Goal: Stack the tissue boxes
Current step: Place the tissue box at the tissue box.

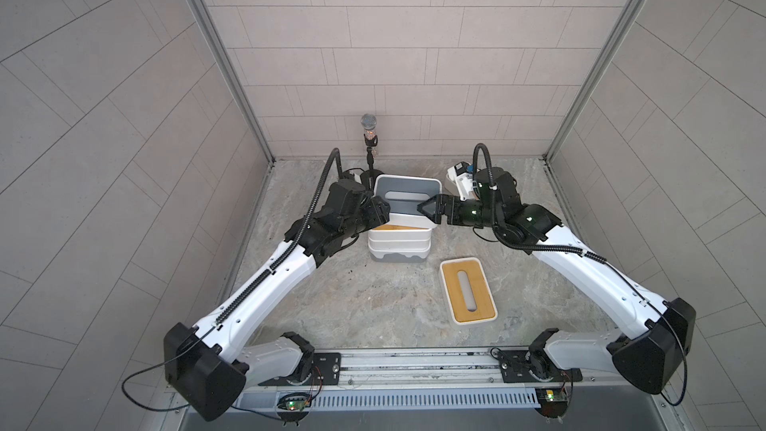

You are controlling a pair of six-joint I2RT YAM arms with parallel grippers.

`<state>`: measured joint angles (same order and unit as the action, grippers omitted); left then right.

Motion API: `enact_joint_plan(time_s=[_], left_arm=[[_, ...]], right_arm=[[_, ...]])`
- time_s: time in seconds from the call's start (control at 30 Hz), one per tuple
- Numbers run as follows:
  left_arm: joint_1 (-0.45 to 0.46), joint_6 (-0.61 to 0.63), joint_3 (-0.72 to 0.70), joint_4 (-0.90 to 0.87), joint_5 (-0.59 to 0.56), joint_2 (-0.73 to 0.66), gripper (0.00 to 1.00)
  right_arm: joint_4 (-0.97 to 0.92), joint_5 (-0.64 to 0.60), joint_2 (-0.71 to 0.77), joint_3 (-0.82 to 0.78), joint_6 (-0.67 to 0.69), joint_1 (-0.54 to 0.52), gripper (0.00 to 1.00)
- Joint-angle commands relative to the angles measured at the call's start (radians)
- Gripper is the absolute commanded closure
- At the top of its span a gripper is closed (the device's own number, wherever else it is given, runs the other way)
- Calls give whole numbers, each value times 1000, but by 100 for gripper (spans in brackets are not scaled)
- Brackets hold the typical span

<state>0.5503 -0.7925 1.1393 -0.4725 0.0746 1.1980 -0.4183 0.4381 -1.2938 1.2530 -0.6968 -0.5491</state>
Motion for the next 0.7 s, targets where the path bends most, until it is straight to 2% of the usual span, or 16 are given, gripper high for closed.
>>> enact_joint_plan(time_s=[0.0,0.1,0.27,0.47,0.67], left_arm=[[-1,19,16,-22,-46,-20,29],[-5,57,69,-44,-76,-3,26],[-14,98,155,-76,-51,65,25],[-20,114,179,-56,-10,105,25],[-21,108,137,-31,16,65,25]], right_arm=[[-19,-28,9,26,21,-4,1],[-26,-46,5,32,31,-1,1],[-19,-55,-17,47,30,0,1],[-11,-41,-48,72,29,0,1],[-38,-25,-64,100,49,-7,1]])
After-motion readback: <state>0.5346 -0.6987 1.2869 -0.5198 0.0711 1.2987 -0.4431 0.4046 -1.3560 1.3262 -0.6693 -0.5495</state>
